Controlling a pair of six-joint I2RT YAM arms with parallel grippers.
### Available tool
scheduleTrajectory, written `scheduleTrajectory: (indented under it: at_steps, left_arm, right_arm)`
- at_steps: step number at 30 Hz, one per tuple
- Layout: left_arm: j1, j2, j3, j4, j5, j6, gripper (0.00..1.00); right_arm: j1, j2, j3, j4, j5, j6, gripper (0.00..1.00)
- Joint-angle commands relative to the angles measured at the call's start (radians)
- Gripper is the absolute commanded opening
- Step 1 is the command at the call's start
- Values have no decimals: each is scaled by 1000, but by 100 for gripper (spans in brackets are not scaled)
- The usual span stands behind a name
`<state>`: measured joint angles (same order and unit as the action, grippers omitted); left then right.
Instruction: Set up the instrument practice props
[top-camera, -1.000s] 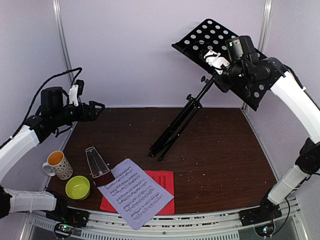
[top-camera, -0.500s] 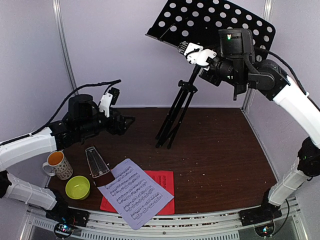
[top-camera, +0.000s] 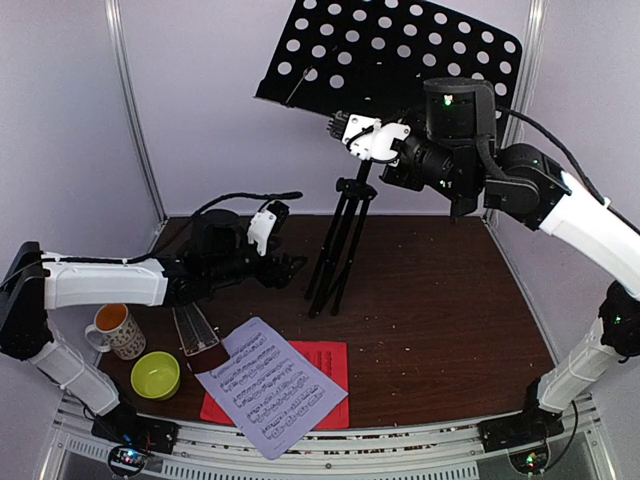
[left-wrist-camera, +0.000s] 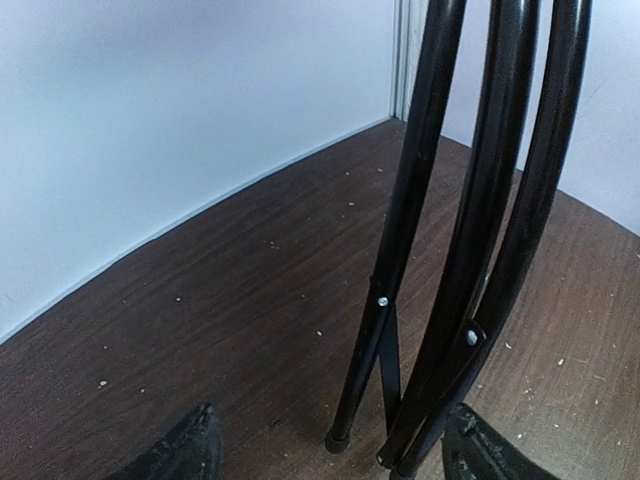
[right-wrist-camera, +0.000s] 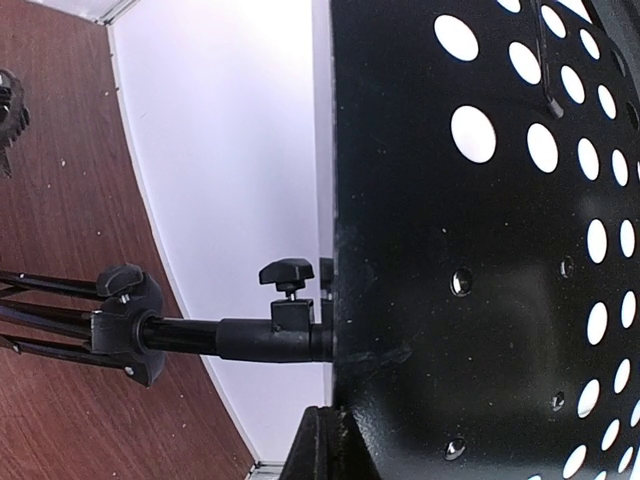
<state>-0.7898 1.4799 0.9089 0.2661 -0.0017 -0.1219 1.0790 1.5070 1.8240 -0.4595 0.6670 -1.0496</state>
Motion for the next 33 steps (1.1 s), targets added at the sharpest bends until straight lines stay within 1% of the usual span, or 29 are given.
scheduleTrajectory:
  at_steps: [1,6,10,13,18,24,27,30,31,33]
  left_arm:
    - [-14,55,63,120,-6,62,76]
    - [-41,122,137,132,9,105,73]
    - [-60,181,189,149,0,110,70]
    - [-66,214,197,201,-27,107,67]
    - [-69,253,199,285,-46,125,65]
    - [-81,294,258,266,-74,162,60]
    - [-99,314,294,256,-81,207,51]
    - [-116,332,310,261,-84,260,34]
    - [-117,336,310,274,-75,269,26]
    - [-118,344,301,304,-62,293,17]
  right_arm:
    - [18,-125,25,303,20,-41,0]
    - [26,-148,-14,322,11,-62,0]
    - [38,-168,-37,336,2,-73,0]
    - [49,-179,-38,339,-6,-76,0]
    - [67,-198,-38,337,-19,-80,0]
    - [89,-229,-38,319,-63,-44,0]
    - [89,-233,-37,310,-76,-34,0]
    - [89,-226,-35,308,-58,-57,0]
    - [88,-225,-35,310,-55,-64,0]
    - [87,-226,-38,317,-44,-79,0]
